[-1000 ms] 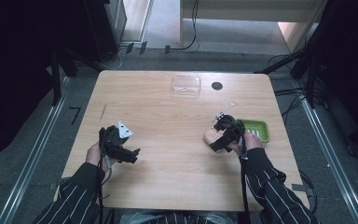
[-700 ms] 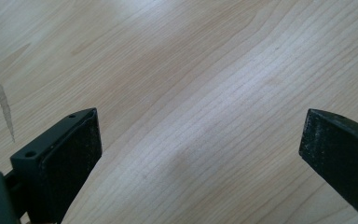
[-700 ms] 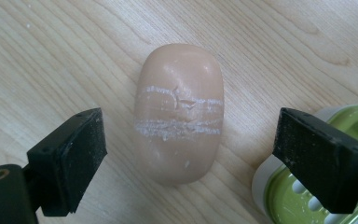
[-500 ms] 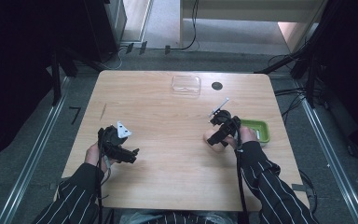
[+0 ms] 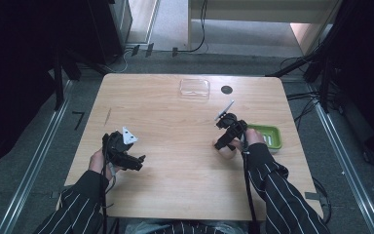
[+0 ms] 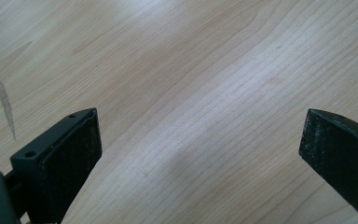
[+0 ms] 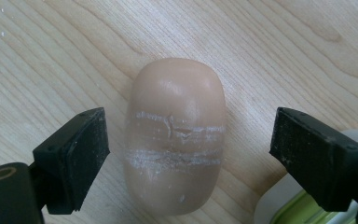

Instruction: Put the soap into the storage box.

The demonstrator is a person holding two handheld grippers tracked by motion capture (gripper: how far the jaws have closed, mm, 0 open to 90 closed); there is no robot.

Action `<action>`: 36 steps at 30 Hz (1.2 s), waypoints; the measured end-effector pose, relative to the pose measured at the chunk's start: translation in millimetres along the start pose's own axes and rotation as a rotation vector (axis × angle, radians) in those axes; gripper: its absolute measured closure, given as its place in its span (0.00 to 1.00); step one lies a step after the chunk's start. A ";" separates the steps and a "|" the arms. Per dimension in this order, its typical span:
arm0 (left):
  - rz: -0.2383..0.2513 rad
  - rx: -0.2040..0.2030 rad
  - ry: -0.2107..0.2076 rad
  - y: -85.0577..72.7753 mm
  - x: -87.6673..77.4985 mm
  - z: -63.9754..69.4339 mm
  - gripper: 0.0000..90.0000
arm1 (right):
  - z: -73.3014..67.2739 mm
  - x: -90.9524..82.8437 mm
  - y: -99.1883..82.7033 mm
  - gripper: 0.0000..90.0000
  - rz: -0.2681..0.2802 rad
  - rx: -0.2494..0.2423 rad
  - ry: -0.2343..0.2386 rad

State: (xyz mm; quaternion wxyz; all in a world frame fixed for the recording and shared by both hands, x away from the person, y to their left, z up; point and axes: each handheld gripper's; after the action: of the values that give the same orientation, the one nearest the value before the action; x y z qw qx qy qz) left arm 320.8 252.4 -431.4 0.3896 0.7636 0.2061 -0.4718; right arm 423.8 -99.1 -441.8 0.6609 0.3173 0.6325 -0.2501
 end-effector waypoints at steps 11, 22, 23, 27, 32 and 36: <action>0.001 0.003 0.001 0.1 -0.4 0.2 0.00 | 0.5 8.0 2.4 0.15 -0.033 -0.011 0.039; -0.003 0.007 0.002 1.0 -0.5 1.1 0.00 | -1.1 17.9 2.2 0.20 -0.053 -0.015 0.040; -0.003 0.007 0.002 1.0 -0.5 1.1 0.00 | -0.9 17.9 2.2 0.21 -0.052 -0.016 0.039; -0.003 0.006 0.001 0.7 -0.5 0.7 0.00 | -1.6 18.3 2.6 0.24 -0.053 -0.015 0.043; -0.004 0.006 0.000 0.8 -0.3 0.8 0.00 | -1.4 19.3 2.5 0.27 -0.060 -0.015 0.049; -0.003 0.006 0.001 0.9 -0.4 1.1 0.00 | -1.4 21.0 2.4 0.28 -0.071 -0.018 0.047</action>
State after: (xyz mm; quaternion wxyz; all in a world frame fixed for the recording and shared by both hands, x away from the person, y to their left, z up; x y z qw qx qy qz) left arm 320.7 251.0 -431.0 0.3867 0.7646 0.2060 -0.4727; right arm 426.1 -94.9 -462.5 0.6396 0.2945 0.6607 -0.2600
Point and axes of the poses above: each handheld gripper's, and its own axes: x roughly forward along the jaws, y roughly out of its top, z roughly to its right, and after that the axes turned 10 degrees about -z, right-handed
